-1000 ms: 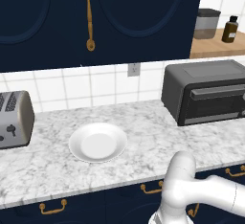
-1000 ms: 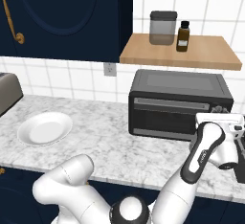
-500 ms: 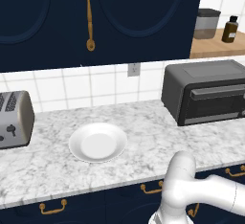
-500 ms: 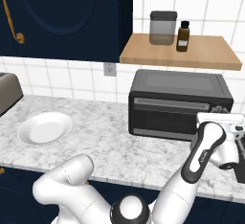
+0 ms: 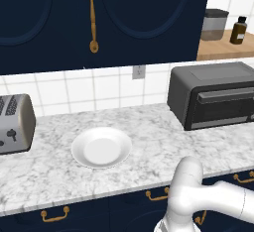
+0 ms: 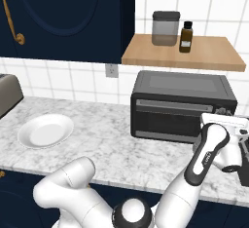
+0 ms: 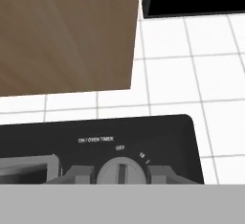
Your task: Pick up the kebab skewer and baguette bread, and place them inside the toaster oven. Close the toaster oven door and start by setting the timer.
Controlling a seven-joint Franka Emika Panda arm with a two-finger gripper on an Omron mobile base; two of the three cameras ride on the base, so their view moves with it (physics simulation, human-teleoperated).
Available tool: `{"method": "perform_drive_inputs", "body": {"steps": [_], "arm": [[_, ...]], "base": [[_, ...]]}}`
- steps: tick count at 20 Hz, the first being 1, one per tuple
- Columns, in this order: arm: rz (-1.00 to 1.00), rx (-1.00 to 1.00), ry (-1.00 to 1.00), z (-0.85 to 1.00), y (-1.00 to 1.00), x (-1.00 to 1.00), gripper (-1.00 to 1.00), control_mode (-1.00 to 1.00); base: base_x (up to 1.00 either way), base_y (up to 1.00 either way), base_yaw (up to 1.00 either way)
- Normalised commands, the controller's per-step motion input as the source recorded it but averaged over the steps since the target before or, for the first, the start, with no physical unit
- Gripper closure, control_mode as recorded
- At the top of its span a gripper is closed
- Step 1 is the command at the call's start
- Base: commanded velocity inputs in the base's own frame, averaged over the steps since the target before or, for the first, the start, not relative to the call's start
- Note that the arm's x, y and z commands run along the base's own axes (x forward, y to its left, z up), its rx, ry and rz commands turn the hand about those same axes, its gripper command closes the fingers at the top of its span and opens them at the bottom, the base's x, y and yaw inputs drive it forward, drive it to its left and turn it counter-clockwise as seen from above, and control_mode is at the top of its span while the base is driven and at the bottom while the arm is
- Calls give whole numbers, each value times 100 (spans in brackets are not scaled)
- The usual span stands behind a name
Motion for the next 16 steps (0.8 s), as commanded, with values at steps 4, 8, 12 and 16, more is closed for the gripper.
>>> {"method": "perform_drive_inputs", "body": {"steps": [4,8,12,16], "arm": [[0,12,0,12,2,2,100,-100],[0,13,0,14,5,3,100,-100],[0,14,0,14,4,1,100,-100],[0,16,0,14,6,0,100,-100]], "base": [[0,0,0],[0,0,0],[0,0,0],[0,0,0]]}}
